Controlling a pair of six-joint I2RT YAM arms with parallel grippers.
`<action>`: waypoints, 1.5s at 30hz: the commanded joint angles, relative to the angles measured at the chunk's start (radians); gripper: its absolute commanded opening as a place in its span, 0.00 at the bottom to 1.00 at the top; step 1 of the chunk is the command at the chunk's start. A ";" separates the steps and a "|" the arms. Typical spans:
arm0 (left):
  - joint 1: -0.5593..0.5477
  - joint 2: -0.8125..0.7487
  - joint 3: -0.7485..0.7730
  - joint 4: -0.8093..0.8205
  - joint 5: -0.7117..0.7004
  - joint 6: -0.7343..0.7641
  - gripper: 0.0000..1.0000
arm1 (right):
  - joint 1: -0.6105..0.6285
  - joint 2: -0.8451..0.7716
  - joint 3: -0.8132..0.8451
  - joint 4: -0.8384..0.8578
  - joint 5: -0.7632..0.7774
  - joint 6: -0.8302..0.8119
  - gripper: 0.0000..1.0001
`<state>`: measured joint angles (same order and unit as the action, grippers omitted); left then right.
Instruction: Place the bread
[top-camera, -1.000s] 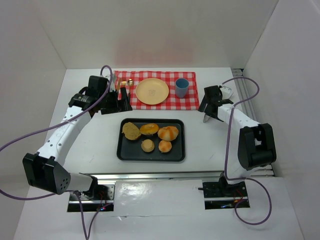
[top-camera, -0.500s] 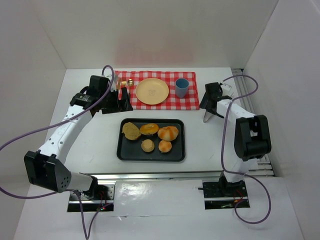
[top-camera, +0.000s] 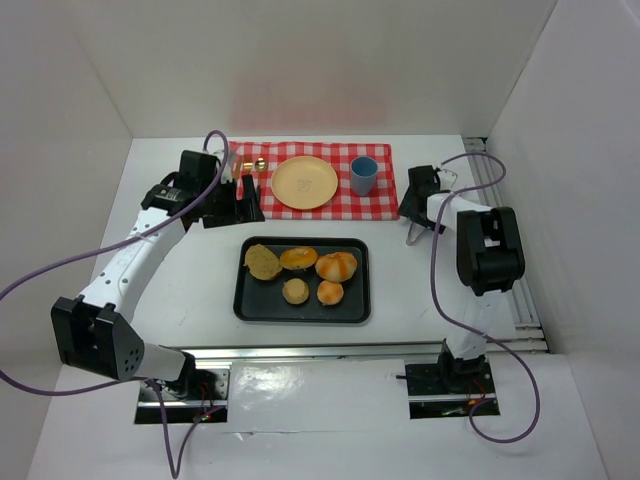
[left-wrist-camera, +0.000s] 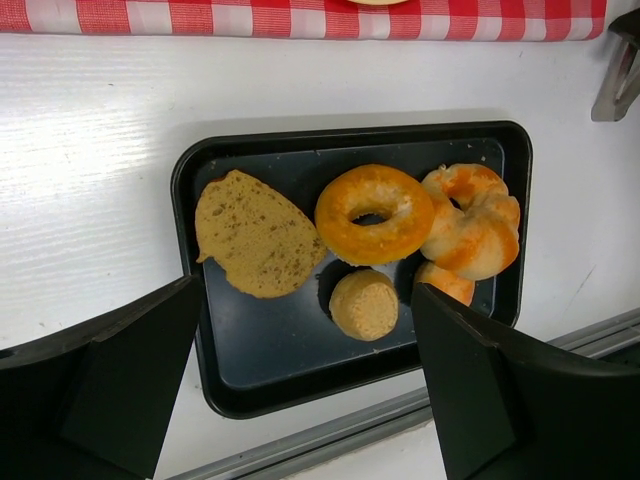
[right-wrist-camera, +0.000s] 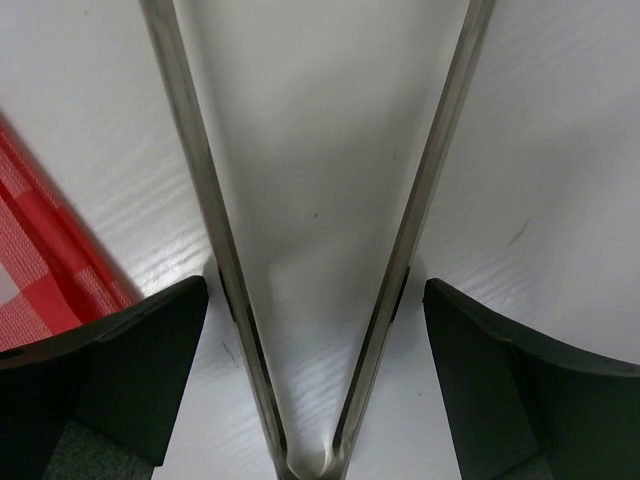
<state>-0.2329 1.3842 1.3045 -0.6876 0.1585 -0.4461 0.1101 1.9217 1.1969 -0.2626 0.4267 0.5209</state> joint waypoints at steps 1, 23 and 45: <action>0.006 -0.001 0.030 0.022 -0.001 0.023 0.99 | -0.032 0.011 0.018 0.128 -0.003 -0.027 0.95; 0.006 -0.004 0.055 0.022 -0.025 -0.023 0.99 | -0.006 -0.312 -0.005 -0.021 -0.121 -0.045 0.35; 0.070 -0.030 0.064 -0.003 -0.093 -0.086 0.96 | 0.832 -0.600 0.128 -0.690 -0.329 0.073 0.39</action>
<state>-0.1741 1.4044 1.3777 -0.6899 0.0799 -0.5087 0.8825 1.2716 1.2339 -0.8181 0.0429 0.5655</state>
